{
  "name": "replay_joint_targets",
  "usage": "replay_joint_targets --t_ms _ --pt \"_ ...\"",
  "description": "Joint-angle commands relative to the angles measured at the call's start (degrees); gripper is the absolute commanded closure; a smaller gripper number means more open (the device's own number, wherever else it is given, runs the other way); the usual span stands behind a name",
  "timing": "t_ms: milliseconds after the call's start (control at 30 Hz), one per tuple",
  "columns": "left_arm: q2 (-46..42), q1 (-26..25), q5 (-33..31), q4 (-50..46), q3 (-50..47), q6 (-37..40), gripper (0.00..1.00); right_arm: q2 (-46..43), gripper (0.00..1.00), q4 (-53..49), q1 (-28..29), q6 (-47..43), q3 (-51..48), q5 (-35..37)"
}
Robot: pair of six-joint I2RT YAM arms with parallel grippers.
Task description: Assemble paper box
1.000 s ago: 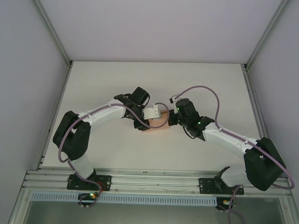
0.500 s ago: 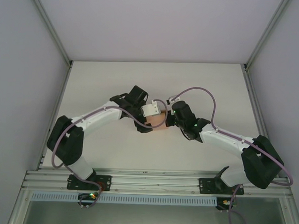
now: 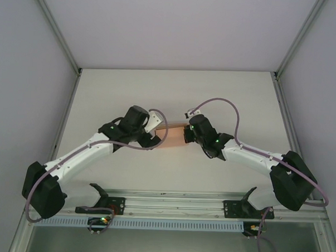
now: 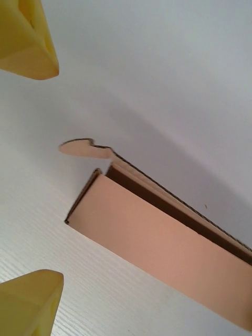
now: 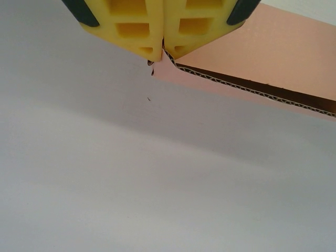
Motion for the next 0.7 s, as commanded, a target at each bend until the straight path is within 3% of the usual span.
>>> replay_joint_targets --t_ms 0,100,267,667 --pt "-0.32 1.91 -1.44 0.92 -0.81 -5.35 0.14 1.19 1.00 -9.28 1.08 0.14 -0.60 -1.65" --pt "1.66 4.21 2.29 1.65 0.71 -5.66 0.24 1.23 1.00 -9.77 1.35 -0.30 -0.34 -1.64" --pt "4.98 6.10 8.05 1.35 2.96 -4.27 0.55 1.58 1.00 -10.20 1.44 -0.13 0.02 -1.52" --pt "7.54 6.12 8.03 3.01 3.41 -3.03 0.69 1.65 1.00 -10.69 1.61 -0.24 0.91 -2.26"
